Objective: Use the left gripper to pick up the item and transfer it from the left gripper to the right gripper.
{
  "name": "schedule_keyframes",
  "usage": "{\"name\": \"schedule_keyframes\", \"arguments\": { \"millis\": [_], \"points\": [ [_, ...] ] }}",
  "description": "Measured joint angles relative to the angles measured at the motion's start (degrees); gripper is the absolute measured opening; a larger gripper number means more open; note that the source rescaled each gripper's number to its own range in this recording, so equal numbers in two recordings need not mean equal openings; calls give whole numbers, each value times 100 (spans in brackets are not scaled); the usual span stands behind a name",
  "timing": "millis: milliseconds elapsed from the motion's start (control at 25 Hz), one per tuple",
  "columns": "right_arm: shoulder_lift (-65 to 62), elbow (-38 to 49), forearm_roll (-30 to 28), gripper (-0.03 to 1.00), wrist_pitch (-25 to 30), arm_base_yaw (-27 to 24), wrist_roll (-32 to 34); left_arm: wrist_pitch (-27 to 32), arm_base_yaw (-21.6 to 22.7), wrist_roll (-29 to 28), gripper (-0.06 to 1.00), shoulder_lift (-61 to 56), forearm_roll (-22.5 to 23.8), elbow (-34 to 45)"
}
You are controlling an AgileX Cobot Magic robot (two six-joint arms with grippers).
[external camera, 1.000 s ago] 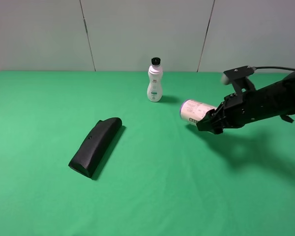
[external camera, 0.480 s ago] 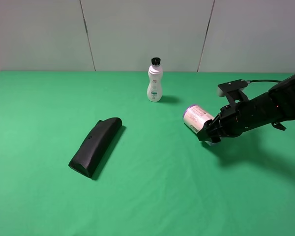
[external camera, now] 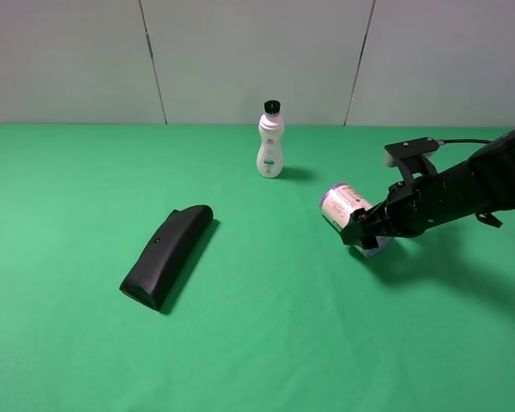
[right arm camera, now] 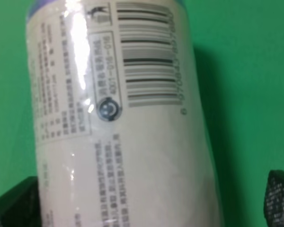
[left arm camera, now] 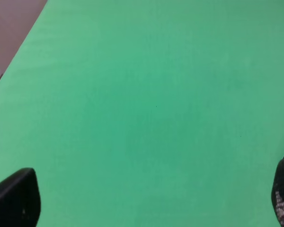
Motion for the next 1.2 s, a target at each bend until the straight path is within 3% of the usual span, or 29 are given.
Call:
{"name": "schedule_keyframes", "arguments": {
  "millis": [320, 480, 600, 800, 1200],
  "points": [
    [-477, 0, -154, 100, 86, 0, 76, 0, 0, 0, 95, 0, 0, 0],
    [-1054, 0, -514, 100, 356, 0, 522, 0, 0, 0, 95, 0, 0, 0],
    [-1600, 0, -1101, 100, 670, 0, 1208, 0, 0, 0, 95, 0, 0, 0],
    [-2585, 5, -2535, 100, 1342, 0, 2924, 0, 0, 0, 95, 0, 0, 0],
    [-5176, 5, -4931, 100, 3191, 0, 6009, 0, 0, 0, 95, 0, 0, 0]
  ]
}}
